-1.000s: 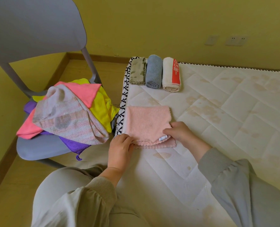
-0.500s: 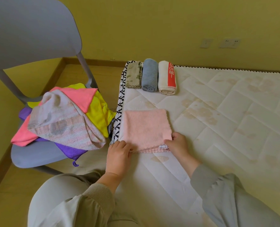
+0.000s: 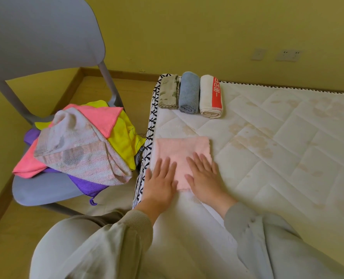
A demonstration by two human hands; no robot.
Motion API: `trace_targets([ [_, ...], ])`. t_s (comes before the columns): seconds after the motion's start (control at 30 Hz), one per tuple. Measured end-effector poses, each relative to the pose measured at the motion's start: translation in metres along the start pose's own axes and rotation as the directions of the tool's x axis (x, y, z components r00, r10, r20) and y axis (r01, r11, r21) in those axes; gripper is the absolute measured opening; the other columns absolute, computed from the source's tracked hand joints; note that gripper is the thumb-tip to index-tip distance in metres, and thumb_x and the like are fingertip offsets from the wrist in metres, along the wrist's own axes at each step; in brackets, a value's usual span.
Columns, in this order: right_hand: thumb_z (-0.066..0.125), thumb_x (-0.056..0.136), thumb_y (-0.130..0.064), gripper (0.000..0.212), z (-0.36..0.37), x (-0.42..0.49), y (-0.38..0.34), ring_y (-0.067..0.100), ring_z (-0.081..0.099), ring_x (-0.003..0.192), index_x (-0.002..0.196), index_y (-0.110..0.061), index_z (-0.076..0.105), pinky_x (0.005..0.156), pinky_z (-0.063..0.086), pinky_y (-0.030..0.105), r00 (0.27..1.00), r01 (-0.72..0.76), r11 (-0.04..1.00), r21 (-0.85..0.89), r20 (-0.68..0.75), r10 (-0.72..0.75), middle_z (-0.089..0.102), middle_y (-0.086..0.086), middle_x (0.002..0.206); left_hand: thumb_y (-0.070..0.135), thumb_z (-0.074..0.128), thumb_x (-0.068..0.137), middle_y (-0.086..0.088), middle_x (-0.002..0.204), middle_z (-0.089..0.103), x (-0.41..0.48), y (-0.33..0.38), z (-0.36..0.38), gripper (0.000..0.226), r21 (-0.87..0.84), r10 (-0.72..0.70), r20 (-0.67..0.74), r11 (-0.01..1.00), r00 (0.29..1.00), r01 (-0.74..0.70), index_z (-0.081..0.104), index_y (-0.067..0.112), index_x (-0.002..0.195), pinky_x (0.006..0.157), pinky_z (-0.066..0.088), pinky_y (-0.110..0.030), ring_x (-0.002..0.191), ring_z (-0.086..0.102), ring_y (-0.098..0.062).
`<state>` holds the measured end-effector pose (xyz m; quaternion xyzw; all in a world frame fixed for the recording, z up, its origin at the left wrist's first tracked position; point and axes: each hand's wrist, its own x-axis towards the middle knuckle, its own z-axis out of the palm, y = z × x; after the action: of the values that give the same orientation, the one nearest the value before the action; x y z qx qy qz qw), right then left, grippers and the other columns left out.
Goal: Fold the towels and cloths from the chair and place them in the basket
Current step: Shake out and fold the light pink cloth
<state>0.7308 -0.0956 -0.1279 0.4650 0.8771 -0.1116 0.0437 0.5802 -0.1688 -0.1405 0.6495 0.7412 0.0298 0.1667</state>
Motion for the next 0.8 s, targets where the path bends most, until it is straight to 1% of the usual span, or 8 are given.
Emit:
trace_targets([
  [0.1,-0.005,0.085,-0.058,0.074,0.016,-0.005,0.011,0.012,-0.012,0.146,0.152,-0.026,-0.002,0.116,-0.004,0.044,0.999,-0.003,0.999,-0.047,0.048,0.006,-0.012,-0.008,0.158,0.052,-0.021,0.079,0.007,0.150,-0.030,-0.005,-0.018,0.008,0.069,0.096,0.035,0.051,0.995,0.998,-0.039,-0.023,0.027,0.143,0.117,-0.009,-0.047,0.136,-0.033,-0.015],
  [0.23,-0.007,0.080,-0.063,0.082,0.010,-0.004,0.021,0.002,-0.022,0.139,0.151,-0.023,-0.006,0.116,-0.006,0.039,0.997,-0.021,1.000,0.016,0.078,0.020,-0.023,-0.015,0.151,0.053,-0.012,0.085,0.008,0.151,-0.026,-0.004,-0.021,0.006,0.069,0.058,0.050,0.031,0.997,0.998,-0.051,-0.016,0.023,0.147,0.115,-0.010,-0.043,0.139,-0.027,-0.014],
  [0.33,0.026,0.092,-0.058,0.075,-0.006,-0.004,0.027,0.007,-0.003,0.146,0.153,-0.018,0.009,0.118,0.005,0.033,0.992,-0.087,0.989,0.120,0.105,0.075,-0.004,-0.009,0.159,0.025,0.046,0.093,0.003,0.154,0.025,0.005,-0.025,-0.006,0.050,-0.249,0.014,-0.113,0.968,0.993,-0.042,0.040,0.014,0.142,0.112,0.025,-0.045,0.143,0.022,-0.022],
  [0.4,0.051,0.093,-0.034,0.062,-0.024,0.001,0.029,0.019,0.029,0.140,0.147,-0.010,0.029,0.111,0.026,0.029,0.970,-0.241,0.919,0.312,0.063,0.233,0.029,0.002,0.154,0.004,0.060,0.077,0.007,0.114,0.055,0.014,-0.023,-0.023,0.031,-0.485,-0.144,-0.295,0.874,0.945,-0.018,0.065,0.011,0.107,0.084,0.048,-0.039,0.102,0.054,-0.025],
  [0.5,0.060,0.088,-0.017,0.045,-0.047,0.027,0.044,0.028,0.059,0.105,0.130,-0.005,0.052,0.086,0.045,0.030,0.853,-0.487,0.656,0.577,0.151,0.500,0.061,0.013,0.120,0.006,0.050,0.090,-0.006,0.112,0.057,0.033,-0.019,-0.053,0.047,-0.710,-0.443,0.059,0.611,0.895,0.350,0.047,0.010,0.137,0.074,0.051,-0.035,0.090,0.061,-0.026],
  [0.6,0.066,0.084,-0.010,0.014,-0.059,0.052,0.055,0.022,0.051,0.052,0.091,0.001,0.061,0.047,0.040,0.026,0.745,-0.623,0.304,0.720,0.430,0.509,0.059,0.016,0.075,0.006,0.052,0.092,-0.011,0.085,0.062,0.049,-0.017,-0.071,0.048,-0.766,-0.444,0.418,0.297,0.793,0.570,0.038,0.004,0.138,0.055,0.051,-0.029,0.057,0.061,-0.019],
  [0.7,0.067,0.084,-0.004,0.015,-0.062,0.065,0.058,0.013,0.045,0.040,0.076,-0.004,0.055,0.035,0.033,0.018,0.703,-0.693,0.251,0.676,0.554,0.446,0.050,0.009,0.063,0.006,0.057,0.092,-0.010,0.071,0.057,0.058,-0.019,-0.078,0.026,-0.739,-0.474,0.491,0.219,0.731,0.638,0.050,-0.001,0.117,0.048,0.049,-0.025,0.039,0.056,-0.014],
  [0.8,0.067,0.084,0.000,0.013,-0.067,0.072,0.058,0.006,0.046,0.033,0.077,-0.005,0.057,0.033,0.036,0.015,0.673,-0.732,0.217,0.646,0.636,0.377,0.048,0.004,0.062,0.006,0.060,0.091,-0.010,0.070,0.054,0.061,-0.019,-0.077,0.011,-0.724,-0.484,0.507,0.209,0.713,0.657,0.051,0.000,0.093,0.048,0.047,-0.024,0.050,0.052,-0.016],
])
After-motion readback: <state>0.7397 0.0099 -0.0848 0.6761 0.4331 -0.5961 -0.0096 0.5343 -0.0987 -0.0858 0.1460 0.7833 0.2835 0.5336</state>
